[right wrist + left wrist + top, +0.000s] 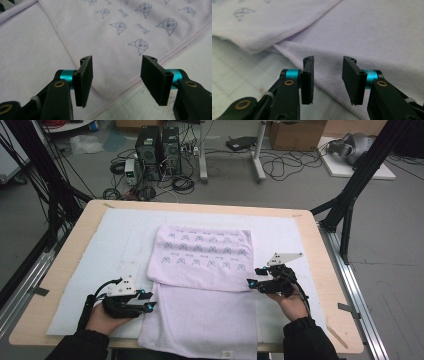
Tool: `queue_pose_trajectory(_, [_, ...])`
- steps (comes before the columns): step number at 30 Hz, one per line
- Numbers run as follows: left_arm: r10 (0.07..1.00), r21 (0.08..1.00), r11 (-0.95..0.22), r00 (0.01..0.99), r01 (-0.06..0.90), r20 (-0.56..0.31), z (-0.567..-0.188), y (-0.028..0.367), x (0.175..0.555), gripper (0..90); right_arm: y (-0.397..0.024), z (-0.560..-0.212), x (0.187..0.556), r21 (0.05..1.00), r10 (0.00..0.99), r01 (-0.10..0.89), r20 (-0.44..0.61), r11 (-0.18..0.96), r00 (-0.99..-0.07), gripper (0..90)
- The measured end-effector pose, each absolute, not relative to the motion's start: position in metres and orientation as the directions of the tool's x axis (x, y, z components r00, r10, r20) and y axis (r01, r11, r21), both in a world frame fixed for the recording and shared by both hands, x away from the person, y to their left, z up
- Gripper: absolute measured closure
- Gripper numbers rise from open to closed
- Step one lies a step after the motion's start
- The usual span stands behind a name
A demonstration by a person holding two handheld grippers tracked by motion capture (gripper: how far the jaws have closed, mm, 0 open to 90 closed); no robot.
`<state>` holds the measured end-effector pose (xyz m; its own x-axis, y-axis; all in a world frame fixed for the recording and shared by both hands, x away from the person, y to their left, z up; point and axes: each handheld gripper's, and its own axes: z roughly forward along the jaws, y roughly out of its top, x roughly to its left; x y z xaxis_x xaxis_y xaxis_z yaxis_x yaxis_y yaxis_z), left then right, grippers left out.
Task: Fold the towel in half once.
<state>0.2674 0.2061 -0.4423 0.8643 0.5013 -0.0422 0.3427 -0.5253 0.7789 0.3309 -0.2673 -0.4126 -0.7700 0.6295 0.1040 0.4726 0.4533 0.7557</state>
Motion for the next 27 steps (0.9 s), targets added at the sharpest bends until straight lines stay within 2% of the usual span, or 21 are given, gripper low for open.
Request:
queue_pose_trajectory(3, [0.498, 0.781, -0.532, 0.867, 0.327, -0.024, -0.448, 0.205, 0.265, 74.6, -0.265, -0.416, 0.332, 0.739, 0.627, 0.487, 0.114, 0.466, -0.771, 40.6])
queue_pose_trajectory(5, [0.492, 0.781, -0.536, 0.871, 0.322, -0.022, -0.448, 0.205, 0.264, 86.7, -0.262, -0.416, 0.332, 0.740, 0.624, 0.480, 0.104, 0.471, -0.774, 40.5])
queue_pose_trajectory(10, [0.507, 0.766, -0.550, 0.862, 0.333, -0.010, -0.444, 0.209, 0.260, 88.5, -0.256, -0.421, 0.334, 0.732, 0.615, 0.480, 0.106, 0.484, -0.782, 39.4])
queue_pose_trajectory(14, [0.523, 0.770, -0.535, 0.852, 0.348, -0.023, -0.438, 0.228, 0.250, 88.2, -0.253, -0.420, 0.332, 0.729, 0.602, 0.469, 0.099, 0.499, -0.793, 39.1])
queue_pose_trajectory(15, [0.532, 0.774, -0.520, 0.846, 0.360, -0.036, -0.437, 0.232, 0.248, 85.3, -0.253, -0.420, 0.332, 0.731, 0.599, 0.468, 0.100, 0.497, -0.794, 39.1])
queue_pose_trajectory(17, [0.541, 0.773, -0.522, 0.840, 0.362, -0.028, -0.434, 0.238, 0.248, 71.3, -0.252, -0.419, 0.331, 0.733, 0.594, 0.455, 0.086, 0.506, -0.800, 39.3])
queue_pose_trajectory(24, [0.551, 0.797, -0.495, 0.834, 0.346, -0.020, -0.428, 0.226, 0.268, 64.6, -0.253, -0.423, 0.336, 0.733, 0.584, 0.456, 0.098, 0.505, -0.806, 45.0])
queue_pose_trajectory(27, [0.575, 0.805, -0.484, 0.818, 0.344, -0.004, -0.428, 0.220, 0.283, 65.0, -0.254, -0.428, 0.341, 0.729, 0.586, 0.472, 0.121, 0.496, -0.801, 48.6])
